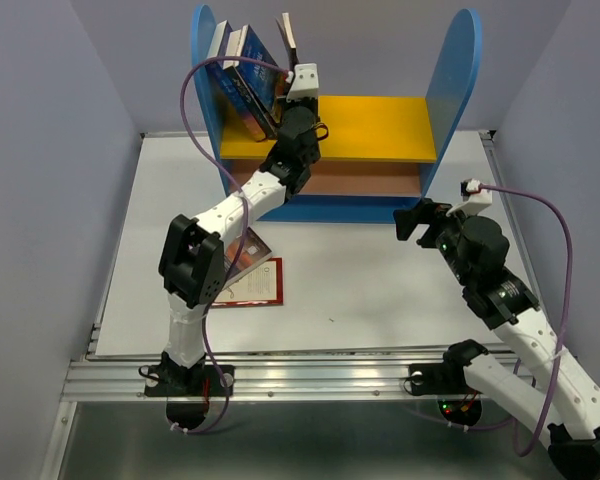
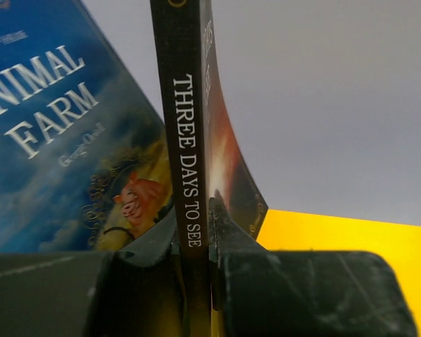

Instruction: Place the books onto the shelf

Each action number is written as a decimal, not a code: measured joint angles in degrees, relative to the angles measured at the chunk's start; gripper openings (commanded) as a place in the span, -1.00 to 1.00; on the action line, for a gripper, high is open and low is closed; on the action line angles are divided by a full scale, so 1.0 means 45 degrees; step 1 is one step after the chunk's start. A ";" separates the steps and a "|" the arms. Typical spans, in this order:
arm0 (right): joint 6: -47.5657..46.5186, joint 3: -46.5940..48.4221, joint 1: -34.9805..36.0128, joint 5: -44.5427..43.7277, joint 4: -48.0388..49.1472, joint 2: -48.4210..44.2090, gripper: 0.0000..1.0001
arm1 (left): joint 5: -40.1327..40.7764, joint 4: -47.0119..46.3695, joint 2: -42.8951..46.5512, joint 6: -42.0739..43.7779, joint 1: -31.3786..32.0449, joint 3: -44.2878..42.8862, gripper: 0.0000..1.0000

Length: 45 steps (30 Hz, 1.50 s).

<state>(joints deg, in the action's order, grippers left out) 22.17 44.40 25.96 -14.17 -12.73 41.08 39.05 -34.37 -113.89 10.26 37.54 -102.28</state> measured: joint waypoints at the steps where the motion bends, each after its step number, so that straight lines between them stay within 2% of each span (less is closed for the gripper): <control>1: -0.0049 -0.0015 0.0000 0.0000 0.0049 -0.0034 1.00 | 0.0087 -0.0359 0.0058 0.0044 -0.0053 0.0272 -1.00; 9: -0.0272 -0.0078 0.0000 0.0092 0.0170 -0.0296 1.00 | 0.0403 -0.2050 0.0690 0.0393 -0.0121 0.1768 -1.00; 24: -0.0282 -0.0311 0.0000 0.0155 0.0267 -0.0597 1.00 | 0.0792 -0.2297 0.1549 0.0379 -0.0534 0.2900 -1.00; 25: -0.0277 -0.0311 0.0000 0.0160 0.0267 -0.0602 1.00 | 0.0743 -0.2229 0.1579 0.0330 -0.0544 0.2914 -0.96; 26: -0.0277 -0.0311 0.0000 0.0175 0.0267 -0.0612 1.00 | 0.0699 -0.2186 0.1588 0.0311 -0.0544 0.2914 -0.59; 28: -0.0272 -0.0325 0.0000 0.0214 0.0267 -0.0627 1.00 | 0.0651 -0.2093 0.1613 0.0248 -0.0554 0.2914 -0.30; 29: -0.0272 -0.0335 0.0000 0.0223 0.0267 -0.0636 1.00 | 0.0602 -0.2001 0.1642 0.0214 -0.0559 0.2914 -0.19; 32: -0.0262 -0.0423 0.0000 0.0243 0.0267 -0.0704 1.00 | 0.0374 -0.1681 0.1773 -0.0097 -0.0525 0.2914 -0.04; 45: -0.0024 -0.0461 0.0000 0.0481 0.0267 -0.0763 1.00 | 0.0680 -0.0991 0.2565 -0.0971 -0.0520 0.3070 -0.12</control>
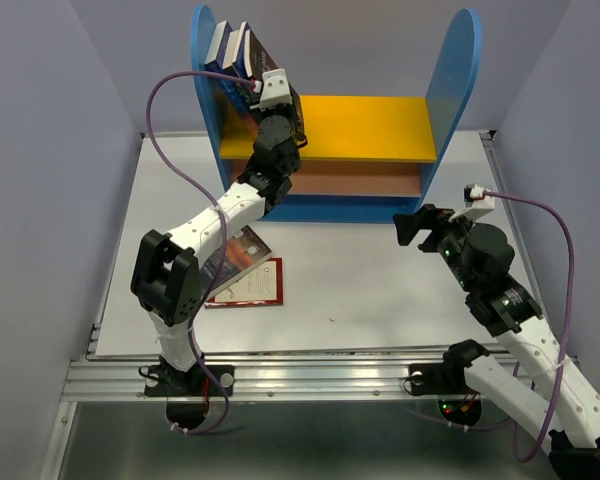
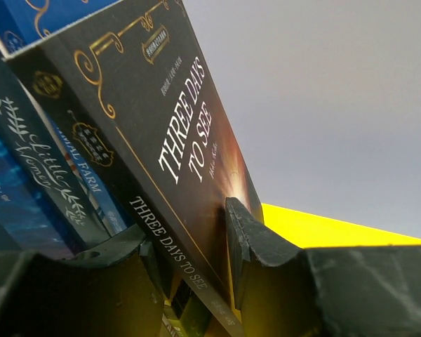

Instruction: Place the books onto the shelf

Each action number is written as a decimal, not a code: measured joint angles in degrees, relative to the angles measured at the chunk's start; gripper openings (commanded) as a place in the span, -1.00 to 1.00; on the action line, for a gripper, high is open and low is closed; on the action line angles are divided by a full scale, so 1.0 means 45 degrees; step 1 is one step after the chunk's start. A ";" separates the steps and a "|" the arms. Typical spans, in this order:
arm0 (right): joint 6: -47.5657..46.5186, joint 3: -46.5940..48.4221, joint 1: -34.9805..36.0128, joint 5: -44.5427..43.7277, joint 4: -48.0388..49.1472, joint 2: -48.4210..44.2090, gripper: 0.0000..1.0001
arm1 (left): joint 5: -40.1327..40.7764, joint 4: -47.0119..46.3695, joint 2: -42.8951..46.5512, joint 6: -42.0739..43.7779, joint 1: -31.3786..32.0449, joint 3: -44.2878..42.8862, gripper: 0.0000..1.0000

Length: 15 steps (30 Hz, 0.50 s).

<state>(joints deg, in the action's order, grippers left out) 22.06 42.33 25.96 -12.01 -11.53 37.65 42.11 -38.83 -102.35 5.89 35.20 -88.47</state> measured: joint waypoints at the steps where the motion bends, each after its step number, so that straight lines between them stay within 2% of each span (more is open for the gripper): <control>1: 0.0039 -0.0005 0.0000 0.0039 0.0000 0.0000 1.00 | 0.0019 0.0019 0.0029 -0.0005 0.0000 0.0000 -0.15; 2: 0.0053 0.0000 0.0000 0.0087 0.0000 0.0000 1.00 | 0.0044 0.0039 0.0058 -0.0015 0.0000 0.0000 -0.25; 6: 0.0141 -0.0005 0.0000 0.0160 0.0005 0.0000 1.00 | 0.0214 0.0083 0.0243 -0.0151 -0.0015 0.0087 -0.38; 8: 0.0170 -0.0005 0.0000 0.0194 0.0000 0.0015 1.00 | 0.0291 0.0170 0.0350 -0.0146 -0.0039 0.0092 -0.52; 15: 0.0209 -0.0005 0.0000 0.0301 0.0005 0.0296 1.00 | 0.0359 0.0238 0.0427 -0.0005 -0.0092 0.0053 -0.54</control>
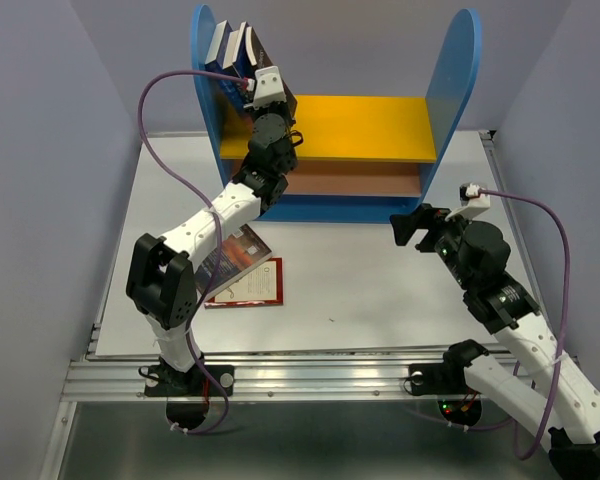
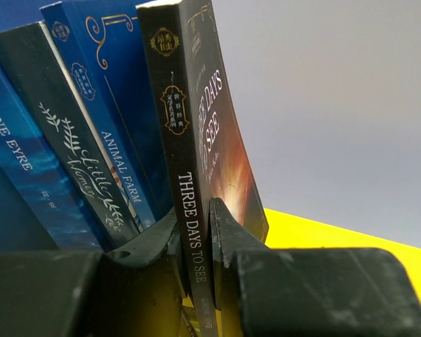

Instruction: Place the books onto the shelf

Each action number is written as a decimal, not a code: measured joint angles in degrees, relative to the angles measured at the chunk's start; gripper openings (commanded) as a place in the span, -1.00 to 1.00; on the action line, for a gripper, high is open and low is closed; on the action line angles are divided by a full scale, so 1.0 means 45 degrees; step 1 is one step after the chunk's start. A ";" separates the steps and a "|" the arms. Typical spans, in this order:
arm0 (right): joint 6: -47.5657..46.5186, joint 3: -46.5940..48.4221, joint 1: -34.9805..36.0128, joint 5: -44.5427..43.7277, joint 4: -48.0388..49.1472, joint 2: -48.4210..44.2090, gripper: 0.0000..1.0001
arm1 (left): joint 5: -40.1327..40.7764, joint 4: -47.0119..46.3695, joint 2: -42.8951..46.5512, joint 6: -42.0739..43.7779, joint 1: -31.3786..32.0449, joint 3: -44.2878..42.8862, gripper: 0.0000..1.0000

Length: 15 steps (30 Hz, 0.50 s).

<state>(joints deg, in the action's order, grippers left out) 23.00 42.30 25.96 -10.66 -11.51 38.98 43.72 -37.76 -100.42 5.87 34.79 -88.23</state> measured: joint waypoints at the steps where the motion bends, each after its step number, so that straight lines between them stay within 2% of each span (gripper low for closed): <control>1: 0.0000 -0.0005 0.0000 0.0005 0.0000 0.0005 1.00 | 0.0005 0.0029 0.0000 0.0034 0.0000 -0.0015 -0.49; 8: -0.0029 -0.0010 0.0000 0.0005 0.0000 0.0005 1.00 | -0.0019 0.0165 0.0000 0.0189 0.0024 -0.0117 -0.10; 15: -0.0126 -0.0010 0.0000 0.0053 0.0000 0.0024 1.00 | -0.0092 0.0199 0.0068 0.0044 0.0092 -0.0102 -0.03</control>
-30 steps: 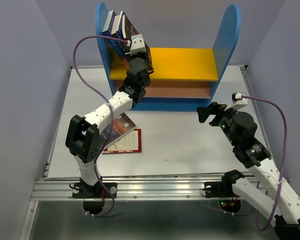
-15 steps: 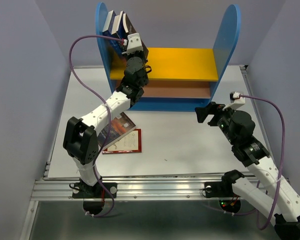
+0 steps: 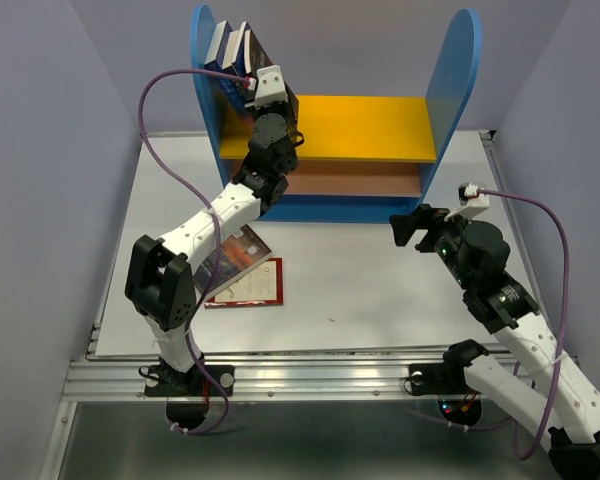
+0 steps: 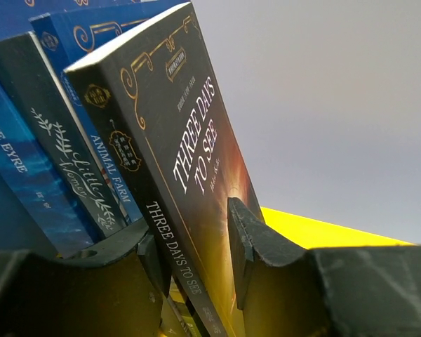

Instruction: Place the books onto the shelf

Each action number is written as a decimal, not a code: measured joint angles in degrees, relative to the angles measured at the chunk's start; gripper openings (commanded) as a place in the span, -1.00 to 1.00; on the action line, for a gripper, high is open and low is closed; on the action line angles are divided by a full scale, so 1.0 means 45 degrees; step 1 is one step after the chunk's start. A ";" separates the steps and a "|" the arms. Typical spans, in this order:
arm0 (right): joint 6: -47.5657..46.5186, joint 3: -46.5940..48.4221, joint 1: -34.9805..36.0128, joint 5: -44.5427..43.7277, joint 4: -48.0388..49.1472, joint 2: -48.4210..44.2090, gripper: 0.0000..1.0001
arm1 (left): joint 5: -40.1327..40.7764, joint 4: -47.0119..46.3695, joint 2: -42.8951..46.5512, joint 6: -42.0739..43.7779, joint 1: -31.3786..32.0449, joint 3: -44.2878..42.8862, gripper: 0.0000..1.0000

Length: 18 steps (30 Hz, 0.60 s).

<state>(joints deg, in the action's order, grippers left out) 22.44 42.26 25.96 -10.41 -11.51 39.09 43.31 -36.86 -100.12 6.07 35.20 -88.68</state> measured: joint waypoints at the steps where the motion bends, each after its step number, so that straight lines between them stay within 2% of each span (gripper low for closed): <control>1: -0.0029 0.0000 0.0000 0.0034 0.0000 0.0010 1.00 | -0.0019 0.0068 0.0083 -0.0024 0.0000 0.0039 0.01; 4: -0.0063 0.0000 0.0000 0.0097 0.0000 0.0058 1.00 | -0.0058 0.0170 0.0321 -0.0087 0.0044 0.0044 0.14; 5: -0.0092 0.0000 0.0000 0.0112 0.0000 0.0078 1.00 | -0.0024 0.0204 0.0418 -0.0087 0.0073 0.0049 0.30; 9: -0.0151 0.0000 0.0000 0.0204 0.0000 0.0092 1.00 | -0.0019 0.0359 0.0884 -0.0155 0.0267 0.0063 0.73; 11: -0.0185 0.0005 0.0000 0.0248 0.0000 0.0092 1.00 | 0.0539 0.0811 0.1253 -0.0073 0.0340 0.0131 0.93; 18: -0.0287 0.0000 0.0000 0.0408 0.0000 0.0068 1.00 | 0.1734 0.2788 0.2249 -0.0374 0.0486 0.0136 0.98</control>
<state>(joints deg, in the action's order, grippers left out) 21.15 42.26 25.96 -8.58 -11.51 39.40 51.11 -24.32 -90.00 4.38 37.39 -88.07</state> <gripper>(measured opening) 0.998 0.987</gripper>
